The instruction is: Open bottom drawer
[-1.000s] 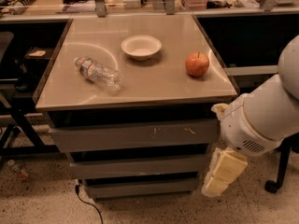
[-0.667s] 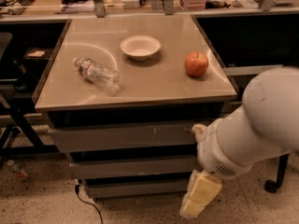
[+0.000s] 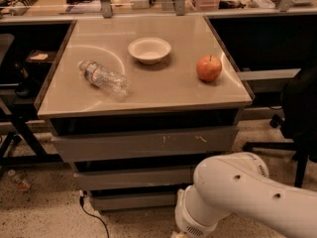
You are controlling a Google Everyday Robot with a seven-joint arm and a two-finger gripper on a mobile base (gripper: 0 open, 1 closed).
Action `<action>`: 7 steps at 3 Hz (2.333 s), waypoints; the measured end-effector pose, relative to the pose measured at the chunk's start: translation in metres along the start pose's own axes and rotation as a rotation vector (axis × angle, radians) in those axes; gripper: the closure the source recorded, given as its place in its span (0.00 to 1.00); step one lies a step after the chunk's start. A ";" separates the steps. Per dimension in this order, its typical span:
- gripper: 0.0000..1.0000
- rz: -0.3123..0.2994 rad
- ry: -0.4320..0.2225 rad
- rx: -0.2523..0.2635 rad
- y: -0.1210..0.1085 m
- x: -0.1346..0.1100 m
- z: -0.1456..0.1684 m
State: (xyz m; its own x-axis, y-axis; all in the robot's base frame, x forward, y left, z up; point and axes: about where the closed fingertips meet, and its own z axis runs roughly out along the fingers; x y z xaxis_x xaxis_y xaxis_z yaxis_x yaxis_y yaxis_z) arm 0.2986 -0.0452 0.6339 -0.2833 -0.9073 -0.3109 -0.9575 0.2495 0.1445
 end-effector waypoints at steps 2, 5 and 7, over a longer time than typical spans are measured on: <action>0.00 0.022 0.005 -0.010 0.003 0.005 0.006; 0.00 0.107 0.008 0.033 -0.105 0.027 0.162; 0.00 0.113 0.016 0.003 -0.110 0.034 0.178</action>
Offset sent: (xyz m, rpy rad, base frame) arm -0.0059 0.0001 -0.0192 0.0147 0.0419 -0.0261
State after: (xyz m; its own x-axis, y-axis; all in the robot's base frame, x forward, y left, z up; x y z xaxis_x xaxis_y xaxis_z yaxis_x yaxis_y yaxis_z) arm 0.3847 -0.0430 0.4402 -0.3889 -0.8784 -0.2779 -0.9196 0.3519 0.1746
